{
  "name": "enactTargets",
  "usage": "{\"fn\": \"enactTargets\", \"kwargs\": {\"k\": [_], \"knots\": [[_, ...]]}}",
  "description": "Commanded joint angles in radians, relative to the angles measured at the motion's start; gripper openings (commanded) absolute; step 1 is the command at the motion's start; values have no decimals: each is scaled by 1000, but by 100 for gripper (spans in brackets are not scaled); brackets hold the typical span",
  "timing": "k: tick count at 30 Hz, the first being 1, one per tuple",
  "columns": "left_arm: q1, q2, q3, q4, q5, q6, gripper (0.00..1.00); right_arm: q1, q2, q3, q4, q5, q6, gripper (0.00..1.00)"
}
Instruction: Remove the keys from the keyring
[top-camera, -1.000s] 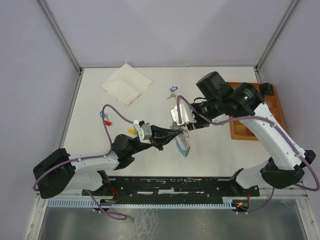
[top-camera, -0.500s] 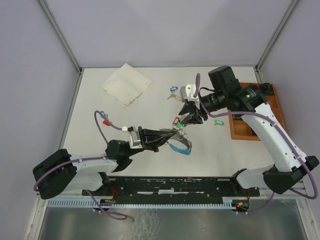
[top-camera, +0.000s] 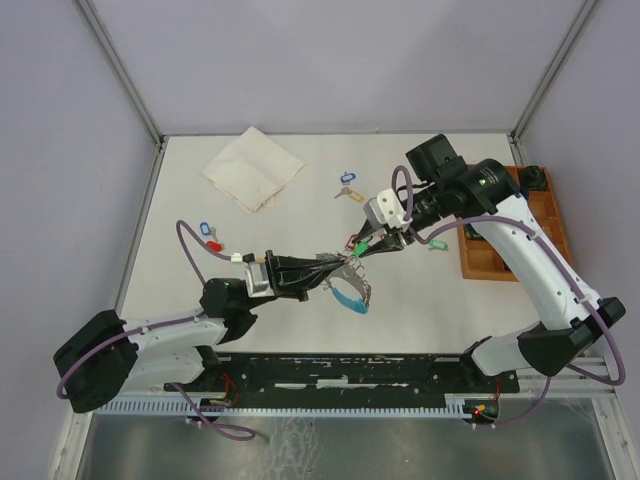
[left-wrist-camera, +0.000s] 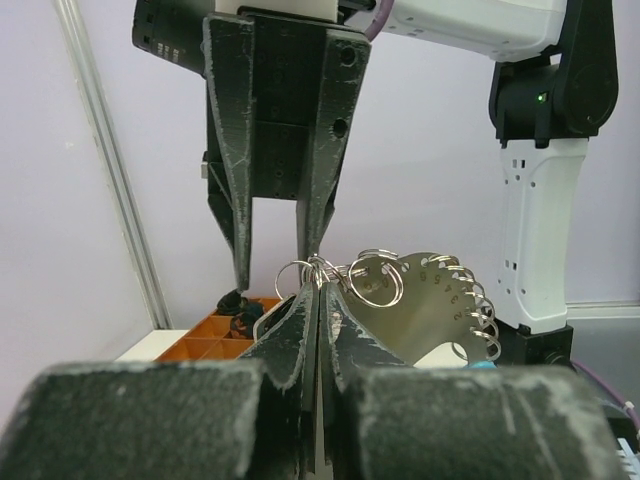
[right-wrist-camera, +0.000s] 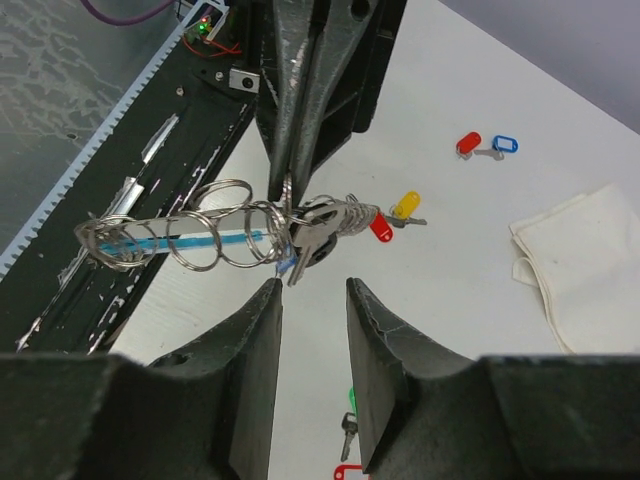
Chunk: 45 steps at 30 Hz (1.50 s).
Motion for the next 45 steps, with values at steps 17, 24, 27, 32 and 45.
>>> {"fn": "enactTargets", "kwargs": {"k": [17, 24, 27, 32, 45], "knots": [[24, 40, 69, -12, 49, 1, 3, 165, -93, -53, -175, 36, -213, 28], [67, 21, 88, -107, 166, 5, 3, 58, -120, 40, -178, 88, -132, 32], [88, 17, 105, -163, 229, 2, 3, 6, -126, 24, -171, 152, -209, 34], [102, 27, 145, -218, 312, -8, 3, -7, -98, -42, -220, 109, -492, 42], [114, 40, 167, -223, 339, -51, 3, -7, 18, -31, -192, 103, -677, 42]]}}
